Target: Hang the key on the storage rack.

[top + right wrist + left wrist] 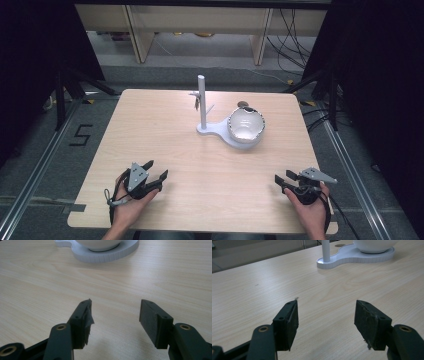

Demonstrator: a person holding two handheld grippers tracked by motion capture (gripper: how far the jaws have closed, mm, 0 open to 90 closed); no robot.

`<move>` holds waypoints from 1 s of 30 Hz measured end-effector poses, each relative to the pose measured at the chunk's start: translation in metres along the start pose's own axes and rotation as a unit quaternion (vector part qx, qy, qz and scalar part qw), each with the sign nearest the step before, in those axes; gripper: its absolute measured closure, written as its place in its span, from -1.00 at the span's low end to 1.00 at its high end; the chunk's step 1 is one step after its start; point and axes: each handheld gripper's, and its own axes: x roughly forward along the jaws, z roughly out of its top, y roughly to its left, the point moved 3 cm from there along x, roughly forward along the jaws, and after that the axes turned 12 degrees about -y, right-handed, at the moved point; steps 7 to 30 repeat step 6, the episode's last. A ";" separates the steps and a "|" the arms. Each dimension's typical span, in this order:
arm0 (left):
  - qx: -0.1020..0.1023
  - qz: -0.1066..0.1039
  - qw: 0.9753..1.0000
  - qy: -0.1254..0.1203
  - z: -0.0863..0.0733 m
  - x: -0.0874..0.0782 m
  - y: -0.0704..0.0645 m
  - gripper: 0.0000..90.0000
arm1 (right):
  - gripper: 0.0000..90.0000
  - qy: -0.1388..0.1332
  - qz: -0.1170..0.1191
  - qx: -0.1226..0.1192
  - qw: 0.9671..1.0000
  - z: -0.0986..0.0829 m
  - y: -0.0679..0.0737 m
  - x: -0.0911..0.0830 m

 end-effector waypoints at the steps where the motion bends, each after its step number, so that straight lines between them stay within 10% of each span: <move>1: 0.003 -0.002 1.000 0.000 0.000 0.000 0.000 -0.20 | -0.02 -0.001 0.003 0.003 1.000 0.000 0.001 0.000; 30: 0.007 -0.005 1.000 0.003 0.000 0.000 -0.001 -0.19 | -0.02 0.002 0.004 0.004 1.000 0.000 0.001 0.000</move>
